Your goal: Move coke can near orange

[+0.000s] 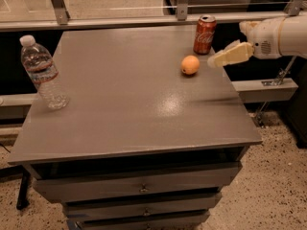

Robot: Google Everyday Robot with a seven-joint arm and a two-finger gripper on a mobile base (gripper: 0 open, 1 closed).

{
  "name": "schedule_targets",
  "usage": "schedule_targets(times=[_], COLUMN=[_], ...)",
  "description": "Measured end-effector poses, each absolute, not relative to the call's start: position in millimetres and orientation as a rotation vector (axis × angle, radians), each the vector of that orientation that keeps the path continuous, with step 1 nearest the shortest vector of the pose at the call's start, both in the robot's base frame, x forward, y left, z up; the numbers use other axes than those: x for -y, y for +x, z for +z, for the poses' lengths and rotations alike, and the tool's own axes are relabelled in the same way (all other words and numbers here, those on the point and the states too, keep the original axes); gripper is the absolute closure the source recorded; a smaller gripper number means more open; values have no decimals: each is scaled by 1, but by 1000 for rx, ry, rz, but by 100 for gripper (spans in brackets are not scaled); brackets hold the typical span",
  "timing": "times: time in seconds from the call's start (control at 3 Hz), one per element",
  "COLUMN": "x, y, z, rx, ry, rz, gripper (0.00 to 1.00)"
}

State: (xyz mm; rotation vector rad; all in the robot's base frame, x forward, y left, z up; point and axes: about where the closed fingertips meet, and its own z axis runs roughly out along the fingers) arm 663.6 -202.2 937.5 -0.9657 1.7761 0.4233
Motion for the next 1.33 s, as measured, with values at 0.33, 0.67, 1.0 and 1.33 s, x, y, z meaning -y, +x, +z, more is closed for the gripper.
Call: schedule_targets(times=[0.33, 0.67, 1.0, 1.33], x=[169, 169, 177, 216], y=[619, 619, 625, 623], z=[924, 925, 930, 954], rx=[-1759, -1758, -1740, -1739], ry=[-976, -976, -1019, -1040], rz=[480, 479, 470, 391], gripper=[0, 0, 0, 0])
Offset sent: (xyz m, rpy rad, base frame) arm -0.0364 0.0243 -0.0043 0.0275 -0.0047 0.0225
